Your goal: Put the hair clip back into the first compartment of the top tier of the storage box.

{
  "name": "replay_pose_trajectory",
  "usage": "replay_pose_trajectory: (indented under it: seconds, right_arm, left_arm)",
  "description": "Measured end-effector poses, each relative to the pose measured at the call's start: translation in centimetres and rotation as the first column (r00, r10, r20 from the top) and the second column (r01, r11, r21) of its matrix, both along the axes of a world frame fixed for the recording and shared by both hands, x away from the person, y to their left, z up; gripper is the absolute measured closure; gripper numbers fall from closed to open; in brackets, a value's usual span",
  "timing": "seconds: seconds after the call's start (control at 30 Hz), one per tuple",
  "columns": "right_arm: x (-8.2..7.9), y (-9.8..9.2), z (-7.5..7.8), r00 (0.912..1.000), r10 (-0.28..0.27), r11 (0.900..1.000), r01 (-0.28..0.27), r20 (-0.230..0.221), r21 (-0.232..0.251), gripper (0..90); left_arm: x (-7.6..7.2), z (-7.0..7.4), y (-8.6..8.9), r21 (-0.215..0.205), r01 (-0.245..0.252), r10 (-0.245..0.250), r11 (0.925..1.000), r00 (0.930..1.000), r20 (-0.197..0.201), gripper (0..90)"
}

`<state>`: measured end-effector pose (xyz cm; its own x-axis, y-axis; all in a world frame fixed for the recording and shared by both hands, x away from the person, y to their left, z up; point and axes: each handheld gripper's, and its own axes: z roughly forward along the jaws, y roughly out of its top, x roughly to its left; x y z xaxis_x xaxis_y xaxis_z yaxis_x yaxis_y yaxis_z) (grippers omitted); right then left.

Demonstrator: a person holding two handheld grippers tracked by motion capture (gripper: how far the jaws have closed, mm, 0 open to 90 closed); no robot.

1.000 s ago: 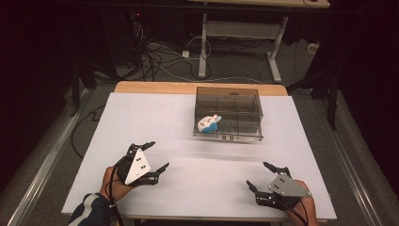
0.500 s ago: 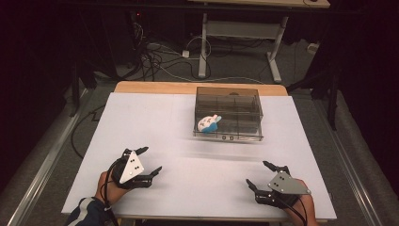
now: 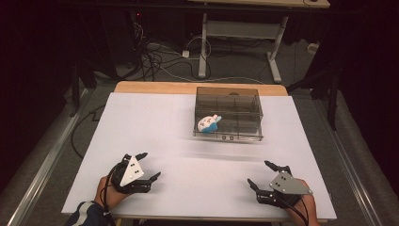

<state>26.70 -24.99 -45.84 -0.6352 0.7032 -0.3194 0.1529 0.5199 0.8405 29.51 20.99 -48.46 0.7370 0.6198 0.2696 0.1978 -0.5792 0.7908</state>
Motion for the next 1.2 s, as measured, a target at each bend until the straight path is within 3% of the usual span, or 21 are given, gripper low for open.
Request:
replay_pose_trajectory:
  seconds: [0.97,1.2]
  right_arm:
    - [-0.24,-0.03,-0.13,1.0,0.002,1.0,-0.002,-0.002,-0.012,20.9]
    - [-0.18,0.04,-0.25,1.0,0.004,1.0,-0.004,-0.009,-0.016,20.9]
  left_arm:
    - [-0.18,-0.18,-0.7,0.029,0.029,-0.029,0.9992,0.9994,0.019,20.9]
    - [-0.1,-0.33,-0.81,0.03,0.035,-0.035,0.9989,0.9994,0.003,21.0]
